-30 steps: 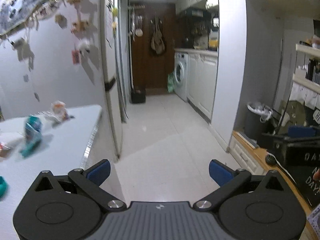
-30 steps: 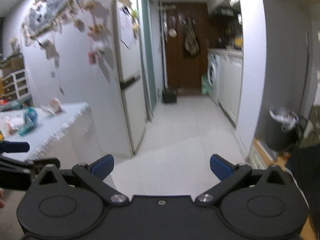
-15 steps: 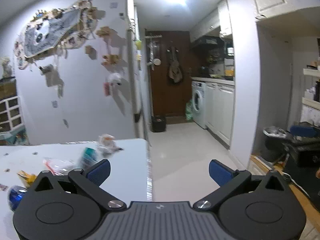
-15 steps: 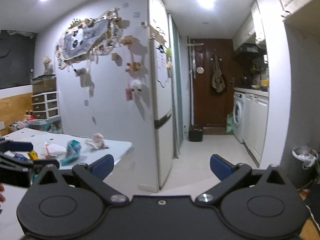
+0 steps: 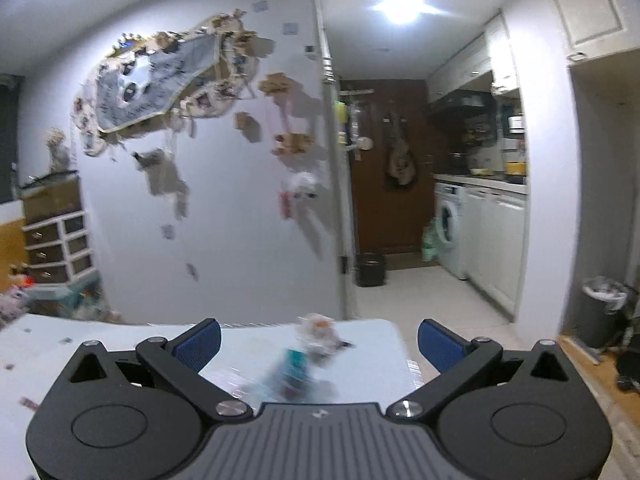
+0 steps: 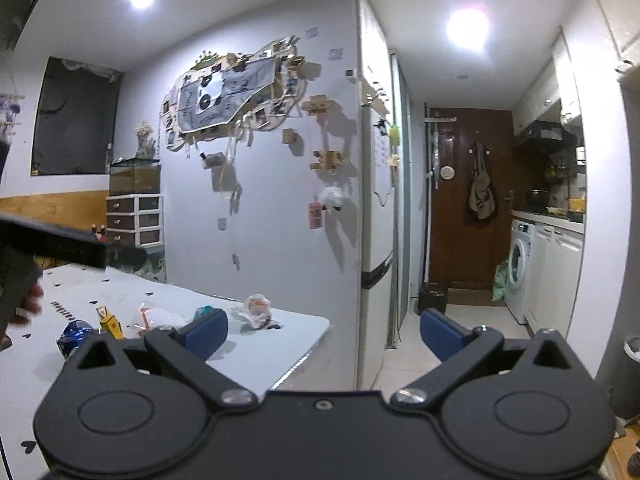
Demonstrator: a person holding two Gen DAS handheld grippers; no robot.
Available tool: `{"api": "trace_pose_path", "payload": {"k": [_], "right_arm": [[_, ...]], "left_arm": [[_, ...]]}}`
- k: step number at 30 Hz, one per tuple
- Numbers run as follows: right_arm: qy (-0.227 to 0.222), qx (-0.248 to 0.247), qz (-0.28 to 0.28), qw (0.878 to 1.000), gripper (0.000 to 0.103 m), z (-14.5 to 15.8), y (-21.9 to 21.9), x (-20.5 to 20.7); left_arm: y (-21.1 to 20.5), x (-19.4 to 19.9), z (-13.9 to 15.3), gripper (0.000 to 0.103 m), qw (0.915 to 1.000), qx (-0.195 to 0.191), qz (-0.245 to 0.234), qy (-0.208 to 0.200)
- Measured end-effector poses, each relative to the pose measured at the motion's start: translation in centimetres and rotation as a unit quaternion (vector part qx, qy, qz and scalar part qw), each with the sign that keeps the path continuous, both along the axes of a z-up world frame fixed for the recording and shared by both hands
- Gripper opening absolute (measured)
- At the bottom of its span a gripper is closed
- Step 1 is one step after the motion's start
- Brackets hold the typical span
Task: Collect trash
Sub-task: 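Grasp the clear plastic bag with the left tool while the right tool grasps the blue-and-white packet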
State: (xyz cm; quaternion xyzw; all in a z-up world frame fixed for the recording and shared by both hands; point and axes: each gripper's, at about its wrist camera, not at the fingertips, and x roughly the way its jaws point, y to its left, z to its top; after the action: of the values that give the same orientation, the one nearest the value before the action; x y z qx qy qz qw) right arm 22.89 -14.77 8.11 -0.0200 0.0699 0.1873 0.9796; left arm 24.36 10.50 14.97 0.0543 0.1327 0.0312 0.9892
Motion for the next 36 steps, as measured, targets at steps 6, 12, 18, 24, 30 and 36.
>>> {"api": "trace_pose_path", "payload": {"k": [6, 12, 18, 24, 30, 36], "right_arm": [[0.011, 0.016, 0.024, 1.000, 0.103, -0.8, 3.3, 2.3], [0.002, -0.002, 0.034, 0.999, 0.103, -1.6, 6.6, 4.7], [0.022, 0.004, 0.050, 0.998, 0.103, -2.6, 8.0, 7.0], [0.055, 0.032, 0.073, 0.995, 0.103, -3.3, 9.6, 9.2], [0.081, 0.036, 0.099, 0.991, 0.103, -3.5, 12.7, 11.3], [0.103, 0.024, 0.094, 0.990, 0.103, -4.1, 16.0, 14.3]], "left_arm": [[5.2, 3.7, -1.0, 0.103, 0.9990, -0.024, 0.036, 0.009], [10.5, 7.5, -4.1, 0.103, 0.9961, -0.077, 0.042, 0.014], [15.9, 10.1, -8.6, 0.094, 0.9752, -0.220, 0.020, 0.019], [18.2, 12.5, -10.5, 0.088, 0.9698, -0.237, 0.034, 0.048], [20.8, 14.6, -11.4, 0.083, 0.9550, -0.282, 0.041, 0.081], [22.1, 16.4, -12.5, 0.076, 0.9365, -0.332, 0.021, 0.112]]}}
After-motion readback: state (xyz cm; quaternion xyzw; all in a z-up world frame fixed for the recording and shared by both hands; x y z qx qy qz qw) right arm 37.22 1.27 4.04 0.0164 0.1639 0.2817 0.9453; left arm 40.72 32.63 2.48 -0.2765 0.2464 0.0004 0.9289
